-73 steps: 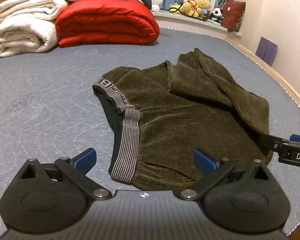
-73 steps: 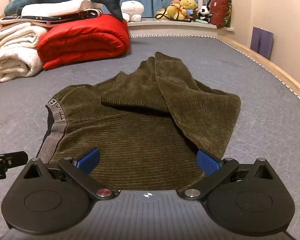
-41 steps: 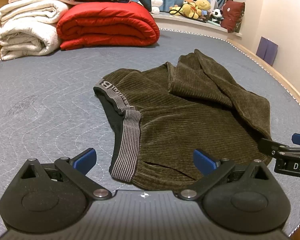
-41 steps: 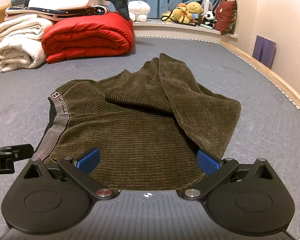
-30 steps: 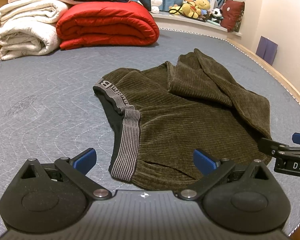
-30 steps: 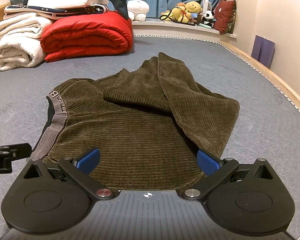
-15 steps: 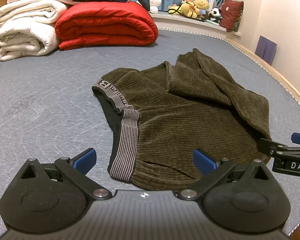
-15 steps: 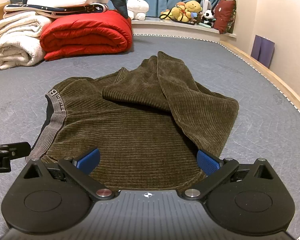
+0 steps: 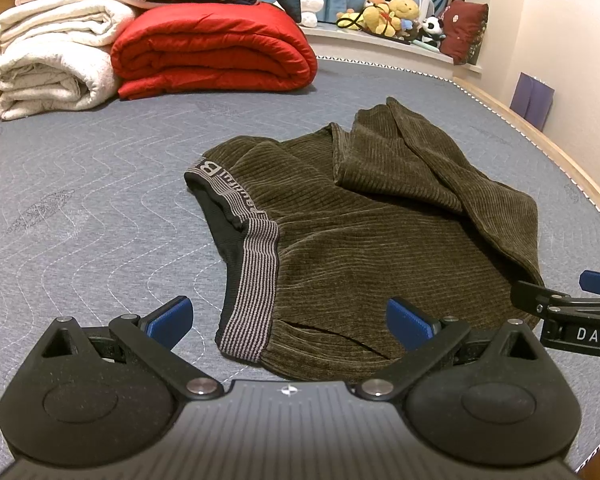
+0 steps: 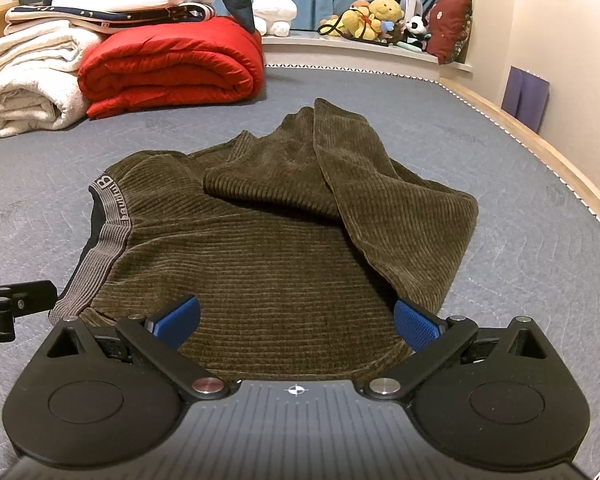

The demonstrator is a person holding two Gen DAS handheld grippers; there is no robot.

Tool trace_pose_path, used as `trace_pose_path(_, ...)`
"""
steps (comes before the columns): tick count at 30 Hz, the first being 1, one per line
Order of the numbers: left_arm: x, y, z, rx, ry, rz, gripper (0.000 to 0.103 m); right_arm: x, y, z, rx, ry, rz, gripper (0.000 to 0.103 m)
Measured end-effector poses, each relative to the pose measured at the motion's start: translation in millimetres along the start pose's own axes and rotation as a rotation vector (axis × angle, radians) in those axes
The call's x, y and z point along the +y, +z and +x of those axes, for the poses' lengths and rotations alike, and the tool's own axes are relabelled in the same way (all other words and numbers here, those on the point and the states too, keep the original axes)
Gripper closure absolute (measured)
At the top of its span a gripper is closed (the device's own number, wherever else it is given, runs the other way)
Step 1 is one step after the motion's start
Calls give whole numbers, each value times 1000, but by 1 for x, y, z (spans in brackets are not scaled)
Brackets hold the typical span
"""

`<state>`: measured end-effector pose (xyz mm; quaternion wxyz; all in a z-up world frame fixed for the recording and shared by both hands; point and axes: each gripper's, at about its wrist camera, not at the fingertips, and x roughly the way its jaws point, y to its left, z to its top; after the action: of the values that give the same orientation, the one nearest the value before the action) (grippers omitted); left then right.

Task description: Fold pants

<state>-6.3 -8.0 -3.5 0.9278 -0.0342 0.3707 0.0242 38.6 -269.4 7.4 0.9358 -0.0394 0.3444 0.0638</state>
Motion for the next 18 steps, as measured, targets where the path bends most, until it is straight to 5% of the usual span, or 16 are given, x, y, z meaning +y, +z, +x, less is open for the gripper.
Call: trace_pose_path(18, -1, -1, 1, 6, -9, -2, 0, 0, 1, 1, 4, -4, 5, 1)
